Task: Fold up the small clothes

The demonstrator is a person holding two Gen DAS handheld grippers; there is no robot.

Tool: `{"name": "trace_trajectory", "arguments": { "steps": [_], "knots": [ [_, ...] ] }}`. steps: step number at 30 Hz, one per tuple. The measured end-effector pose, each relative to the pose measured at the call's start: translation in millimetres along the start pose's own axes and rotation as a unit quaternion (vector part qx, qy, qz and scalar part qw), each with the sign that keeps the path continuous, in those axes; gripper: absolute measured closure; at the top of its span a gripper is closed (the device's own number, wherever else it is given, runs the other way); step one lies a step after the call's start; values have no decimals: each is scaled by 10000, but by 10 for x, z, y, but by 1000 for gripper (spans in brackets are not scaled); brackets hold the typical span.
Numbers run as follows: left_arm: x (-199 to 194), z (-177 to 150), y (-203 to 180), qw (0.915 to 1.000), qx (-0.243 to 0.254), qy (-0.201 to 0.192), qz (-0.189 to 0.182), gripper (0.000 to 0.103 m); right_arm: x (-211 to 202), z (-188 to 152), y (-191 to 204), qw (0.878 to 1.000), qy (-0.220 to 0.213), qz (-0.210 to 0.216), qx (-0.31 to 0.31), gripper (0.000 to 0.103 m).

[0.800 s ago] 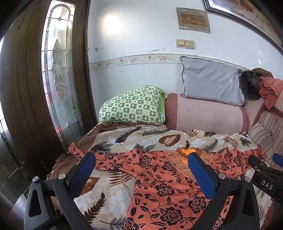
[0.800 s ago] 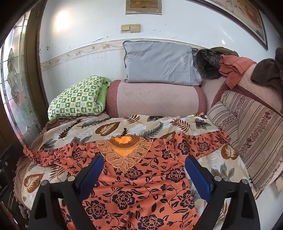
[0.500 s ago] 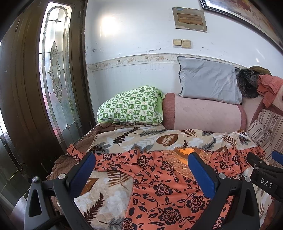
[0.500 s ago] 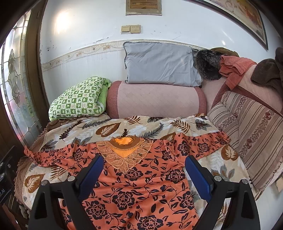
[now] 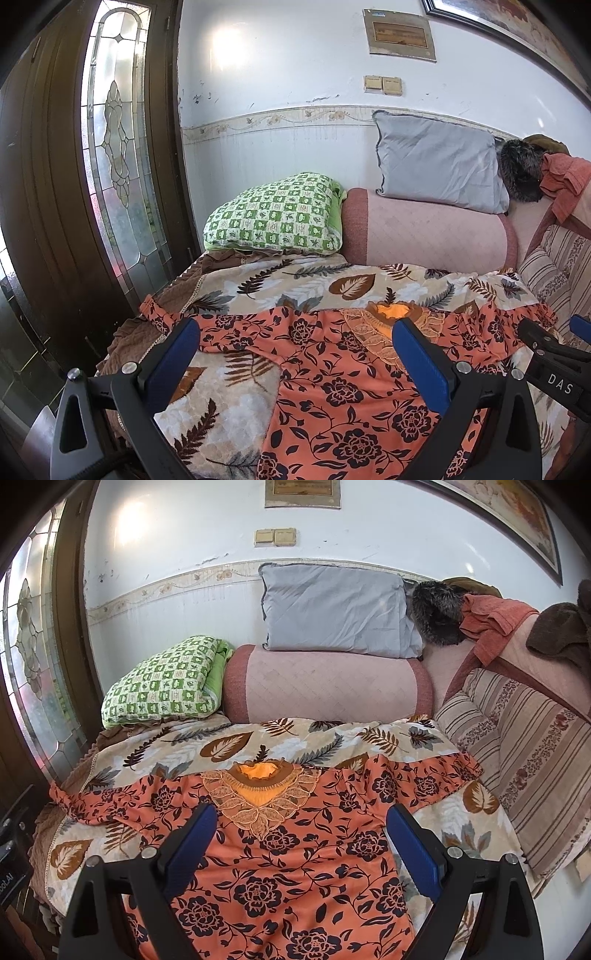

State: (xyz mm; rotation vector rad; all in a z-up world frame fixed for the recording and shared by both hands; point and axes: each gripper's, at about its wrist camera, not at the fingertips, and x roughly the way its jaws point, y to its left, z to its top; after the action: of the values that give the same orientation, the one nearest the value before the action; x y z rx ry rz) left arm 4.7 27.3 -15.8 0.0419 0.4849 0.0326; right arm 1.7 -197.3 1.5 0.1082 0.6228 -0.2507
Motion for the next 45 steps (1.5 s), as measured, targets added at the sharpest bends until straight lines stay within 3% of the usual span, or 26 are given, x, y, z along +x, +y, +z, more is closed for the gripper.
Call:
{"name": "trace_trajectory", "arguments": {
  "steps": [5, 9, 16, 21, 24, 28, 32, 36, 39, 42, 45],
  "knots": [
    [48, -3, 33, 10000, -31, 40, 41, 0, 47, -26, 16, 10000, 20, 22, 0, 8],
    [91, -8, 49, 10000, -46, 47, 72, 0, 107, 5, 20, 9986, 482, 172, 160, 8],
    [263, -40, 31, 9998, -33, 152, 109, 0, 241, -37, 35, 9989, 472, 65, -3, 8],
    [679, -133, -135, 9976, 210, 619, -207, 0, 453, -88, -90, 9983, 554, 126, 128, 8],
    [1132, -296, -302, 9911, 313, 1191, -502, 0, 658, -147, -274, 9971, 601, 242, 402, 8],
    [1820, -608, -593, 9744, 247, 2052, -879, 0, 1050, -301, -803, 9944, 674, 181, 793, 8],
    [2215, -769, -908, 9694, 193, 2194, -1086, 0, 1517, -480, -1717, 9891, 736, -281, 1242, 8],
    [2553, -804, -1188, 9722, 306, 2048, -1093, 0, 1965, -595, -2786, 9730, 887, -525, 2065, 8],
    [2771, -891, -1307, 9726, 460, 1975, -1137, 0, 2280, -636, -3516, 9479, 795, -376, 3061, 8],
    [2963, -1025, -1369, 9658, 659, 2180, -1242, 0, 2557, -650, -4041, 9188, 597, -202, 3897, 9],
    [3057, -1070, -1388, 9644, 823, 2185, -1242, 0, 2948, -631, -4365, 8939, 407, -46, 4465, 24]
  ]
}}
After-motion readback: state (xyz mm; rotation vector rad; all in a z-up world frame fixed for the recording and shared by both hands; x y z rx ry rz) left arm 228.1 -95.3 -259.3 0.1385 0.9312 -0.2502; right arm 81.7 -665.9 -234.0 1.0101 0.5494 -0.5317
